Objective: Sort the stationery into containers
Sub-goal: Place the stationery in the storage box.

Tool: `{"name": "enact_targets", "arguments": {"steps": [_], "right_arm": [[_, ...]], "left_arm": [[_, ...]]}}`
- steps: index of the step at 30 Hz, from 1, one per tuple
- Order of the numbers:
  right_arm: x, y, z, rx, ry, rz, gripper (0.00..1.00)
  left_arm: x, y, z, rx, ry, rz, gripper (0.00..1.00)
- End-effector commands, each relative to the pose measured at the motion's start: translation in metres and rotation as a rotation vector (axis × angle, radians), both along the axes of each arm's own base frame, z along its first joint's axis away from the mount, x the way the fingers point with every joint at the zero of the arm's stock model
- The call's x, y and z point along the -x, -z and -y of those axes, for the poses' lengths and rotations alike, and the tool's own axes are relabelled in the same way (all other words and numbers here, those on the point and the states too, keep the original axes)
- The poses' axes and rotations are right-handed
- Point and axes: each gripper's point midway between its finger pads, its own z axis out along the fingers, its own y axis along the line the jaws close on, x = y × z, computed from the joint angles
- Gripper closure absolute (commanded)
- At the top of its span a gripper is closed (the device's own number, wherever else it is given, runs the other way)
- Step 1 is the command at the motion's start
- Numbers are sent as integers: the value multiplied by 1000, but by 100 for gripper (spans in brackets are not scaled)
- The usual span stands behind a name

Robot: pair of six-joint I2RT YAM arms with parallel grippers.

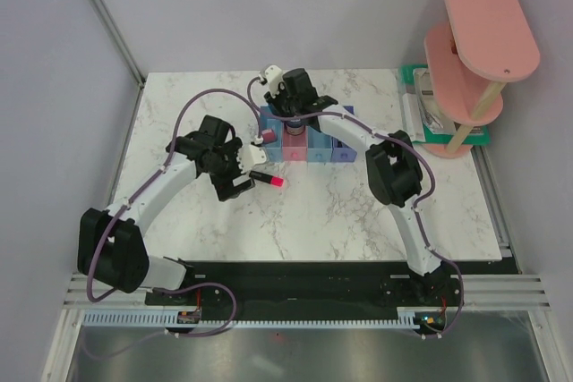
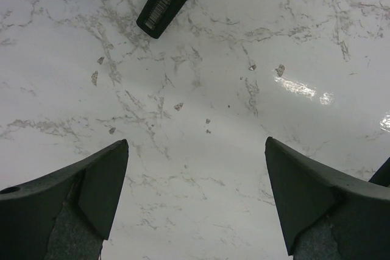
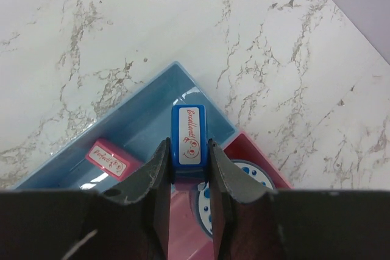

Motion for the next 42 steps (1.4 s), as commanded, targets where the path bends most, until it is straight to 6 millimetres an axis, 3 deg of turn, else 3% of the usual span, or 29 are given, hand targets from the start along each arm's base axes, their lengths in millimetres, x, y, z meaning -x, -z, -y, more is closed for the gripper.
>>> {"name": "enact_targets", "arguments": {"steps": [1,14,20,33,42], "right_arm": [[-12,-5,-17,-45,-6,56,100],[-20,41,-28,-43,8,32,100],[-18,55,-27,-34,13,14,98],[-11,57,-21,-14,14,12,74],[-11,51,-17,-7,23,24,67]], "left_arm": [[-13,-17,19,31,78,60,0],[-12,-36,35,64,106,105,0],[-14,-35,36,64,111,102,0],[-17,-36,39,73,116,99,0],[-18,-38,41,81,120,100,0]]}}
